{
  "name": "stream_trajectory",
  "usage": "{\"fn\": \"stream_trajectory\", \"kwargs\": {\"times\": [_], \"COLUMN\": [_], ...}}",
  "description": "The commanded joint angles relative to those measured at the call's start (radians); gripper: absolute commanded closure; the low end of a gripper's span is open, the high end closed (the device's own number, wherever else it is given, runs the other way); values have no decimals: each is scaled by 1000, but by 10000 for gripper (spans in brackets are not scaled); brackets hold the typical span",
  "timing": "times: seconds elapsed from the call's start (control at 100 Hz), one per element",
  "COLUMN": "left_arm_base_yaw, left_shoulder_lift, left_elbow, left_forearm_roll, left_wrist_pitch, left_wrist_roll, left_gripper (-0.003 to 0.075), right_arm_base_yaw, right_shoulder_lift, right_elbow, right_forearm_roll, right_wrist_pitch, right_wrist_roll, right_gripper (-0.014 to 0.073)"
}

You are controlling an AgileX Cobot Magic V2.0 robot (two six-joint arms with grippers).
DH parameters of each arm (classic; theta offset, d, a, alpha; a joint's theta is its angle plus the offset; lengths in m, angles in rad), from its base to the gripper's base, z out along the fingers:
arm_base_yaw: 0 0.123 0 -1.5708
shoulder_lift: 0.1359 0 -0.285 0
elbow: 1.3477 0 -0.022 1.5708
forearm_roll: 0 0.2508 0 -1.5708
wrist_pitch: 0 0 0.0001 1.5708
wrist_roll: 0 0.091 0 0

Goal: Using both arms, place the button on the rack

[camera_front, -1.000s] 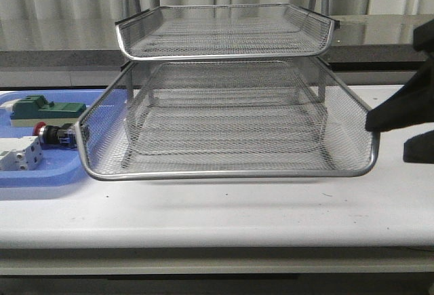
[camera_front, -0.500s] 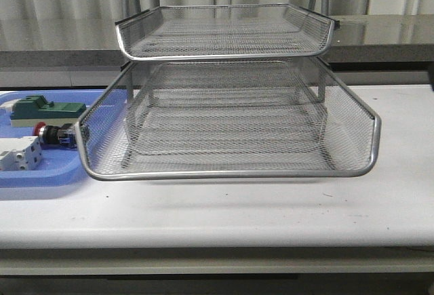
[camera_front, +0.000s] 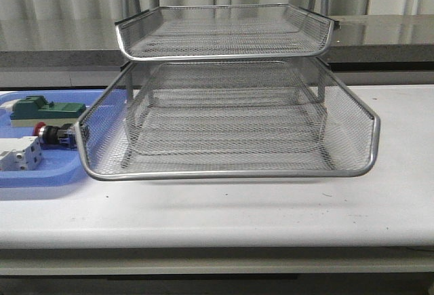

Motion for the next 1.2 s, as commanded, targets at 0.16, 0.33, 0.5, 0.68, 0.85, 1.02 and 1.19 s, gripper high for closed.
{"fn": "stream_trajectory", "kwargs": {"times": [0.16,0.33,0.5,0.68,0.85,1.02,1.19], "left_arm_base_yaw": [3,3,3,3,3,3,3], "left_shoulder_lift": [-32,-32,-32,-32,-32,-32,-32], "left_elbow": [43,43,43,43,43,43,43], "left_forearm_roll": [-8,-8,-8,-8,-8,-8,-8], "left_wrist_pitch": [-76,-76,-76,-76,-76,-76,-76], "left_wrist_roll": [-5,-5,-5,-5,-5,-5,-5], "left_gripper": [740,740,740,740,740,740,740], "right_arm_base_yaw": [-5,-5,-5,-5,-5,-5,-5], "right_shoulder_lift": [-136,-187,-192,-192,-192,-192,-192], "right_elbow": [-35,-35,-35,-35,-35,-35,-35], "right_forearm_roll": [-7,-7,-6,-6,-5,-5,-4], "right_wrist_pitch": [25,71,80,80,80,80,80], "right_wrist_roll": [6,6,6,6,6,6,6], "right_gripper": [267,466,635,664,664,664,664]}}
